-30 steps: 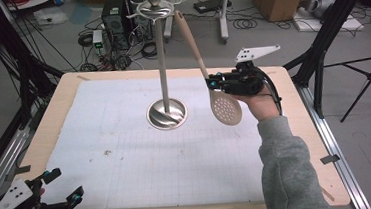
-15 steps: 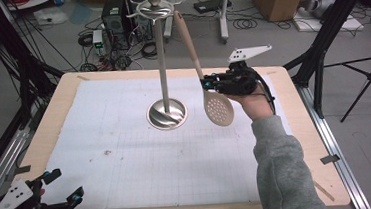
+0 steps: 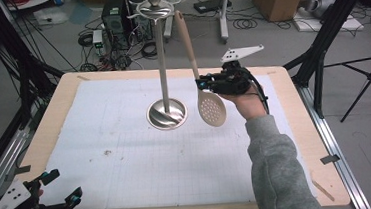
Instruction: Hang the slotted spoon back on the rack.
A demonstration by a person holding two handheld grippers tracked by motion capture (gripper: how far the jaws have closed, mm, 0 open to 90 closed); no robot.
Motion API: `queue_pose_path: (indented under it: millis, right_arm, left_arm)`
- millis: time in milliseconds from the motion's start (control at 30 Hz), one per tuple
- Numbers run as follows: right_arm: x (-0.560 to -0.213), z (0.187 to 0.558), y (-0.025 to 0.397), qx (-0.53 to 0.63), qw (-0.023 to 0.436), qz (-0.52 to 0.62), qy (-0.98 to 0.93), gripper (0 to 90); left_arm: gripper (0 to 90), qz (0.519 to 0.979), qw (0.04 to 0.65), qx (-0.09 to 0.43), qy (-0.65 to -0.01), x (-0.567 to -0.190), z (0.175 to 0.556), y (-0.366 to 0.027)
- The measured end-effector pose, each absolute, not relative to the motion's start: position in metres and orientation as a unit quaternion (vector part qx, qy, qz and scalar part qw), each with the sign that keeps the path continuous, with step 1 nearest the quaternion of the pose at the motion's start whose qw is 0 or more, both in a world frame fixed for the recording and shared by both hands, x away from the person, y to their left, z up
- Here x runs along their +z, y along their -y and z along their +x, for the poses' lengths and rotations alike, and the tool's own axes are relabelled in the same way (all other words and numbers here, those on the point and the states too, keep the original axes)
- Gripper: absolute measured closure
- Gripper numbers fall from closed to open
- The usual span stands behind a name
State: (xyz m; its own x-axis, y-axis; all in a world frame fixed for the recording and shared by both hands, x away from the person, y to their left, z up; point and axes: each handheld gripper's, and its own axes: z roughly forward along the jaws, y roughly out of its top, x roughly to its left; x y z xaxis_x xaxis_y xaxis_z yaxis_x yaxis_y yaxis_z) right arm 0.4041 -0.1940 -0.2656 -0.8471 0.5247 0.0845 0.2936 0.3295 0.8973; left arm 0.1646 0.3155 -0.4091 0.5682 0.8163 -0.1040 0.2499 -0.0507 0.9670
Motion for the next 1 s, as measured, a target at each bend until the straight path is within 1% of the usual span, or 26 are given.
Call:
queue_pose_path:
  millis: [500, 700, 1000]
  right_arm:
    - [-0.271, 0.411, 0.177, 0.515, 0.113, 0.260, -0.809, 77.7]
    - [-0.272, 0.414, 0.169, 0.509, 0.130, 0.265, -0.808, 77.7]
    - [-0.276, 0.420, 0.159, 0.513, 0.126, 0.264, -0.807, 77.7]
  left_arm:
    - [2.9, 0.679, 0.562, 0.257, -0.396, -0.409, 0.160, -0.319]
    - [2.9, 0.671, 0.564, 0.264, -0.402, -0.406, 0.154, -0.325]
    - [2.9, 0.662, 0.564, 0.275, -0.408, -0.404, 0.146, -0.331]
